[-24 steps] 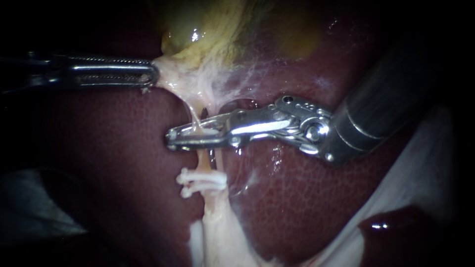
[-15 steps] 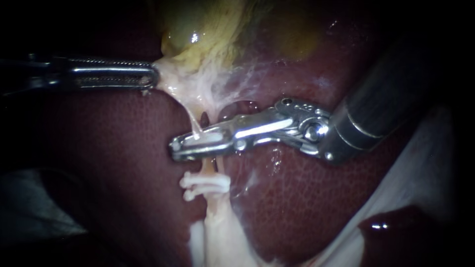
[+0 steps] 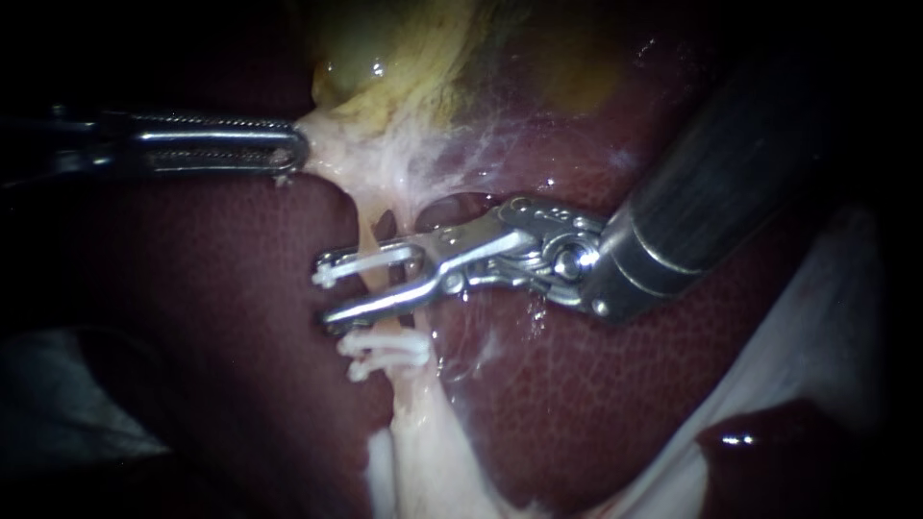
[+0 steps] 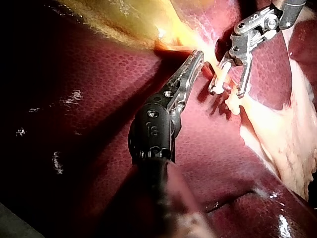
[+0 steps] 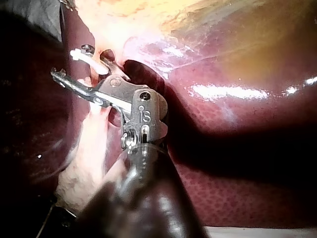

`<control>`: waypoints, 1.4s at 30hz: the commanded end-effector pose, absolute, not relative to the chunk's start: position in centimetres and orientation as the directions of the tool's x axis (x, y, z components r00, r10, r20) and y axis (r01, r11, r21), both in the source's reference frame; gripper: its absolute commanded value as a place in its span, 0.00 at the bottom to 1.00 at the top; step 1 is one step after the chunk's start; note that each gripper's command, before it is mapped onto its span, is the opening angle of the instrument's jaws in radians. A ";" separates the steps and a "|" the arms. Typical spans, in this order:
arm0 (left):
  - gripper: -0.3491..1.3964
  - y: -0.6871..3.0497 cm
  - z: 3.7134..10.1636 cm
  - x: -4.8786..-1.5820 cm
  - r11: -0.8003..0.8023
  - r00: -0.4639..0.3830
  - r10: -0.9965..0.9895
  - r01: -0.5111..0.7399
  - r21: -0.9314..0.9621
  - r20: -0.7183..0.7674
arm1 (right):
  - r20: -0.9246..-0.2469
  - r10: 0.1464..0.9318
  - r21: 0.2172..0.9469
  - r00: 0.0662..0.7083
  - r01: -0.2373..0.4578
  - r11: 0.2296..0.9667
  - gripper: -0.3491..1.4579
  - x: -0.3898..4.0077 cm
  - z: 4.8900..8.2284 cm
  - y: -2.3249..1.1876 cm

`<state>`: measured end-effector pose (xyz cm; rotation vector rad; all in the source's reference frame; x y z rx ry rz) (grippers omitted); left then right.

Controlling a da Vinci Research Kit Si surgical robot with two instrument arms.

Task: Going back third clip left tube

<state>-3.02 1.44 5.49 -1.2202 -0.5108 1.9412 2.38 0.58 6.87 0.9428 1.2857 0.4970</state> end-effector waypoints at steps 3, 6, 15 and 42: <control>0.00 1.44 5.49 -3.02 -0.622 -0.243 0.780 -0.396 -0.675 -0.576 | -0.615 0.754 0.787 0.228 0.134 0.602 0.47 2.35 6.90 0.61; 0.00 1.44 5.49 -3.01 -0.622 -0.243 0.780 -0.396 -0.675 -0.576 | -0.639 0.739 0.766 0.214 0.086 0.638 0.47 2.30 6.92 0.62; 0.00 1.43 5.49 -3.01 -0.622 -0.243 0.780 -0.396 -0.675 -0.576 | -0.677 0.706 0.721 0.208 -0.005 0.693 0.47 2.12 6.88 0.58; 0.00 1.42 5.51 -3.00 -0.623 -0.244 0.779 -0.396 -0.674 -0.577 | -0.814 0.476 0.512 0.334 0.025 0.859 0.47 1.33 6.52 0.44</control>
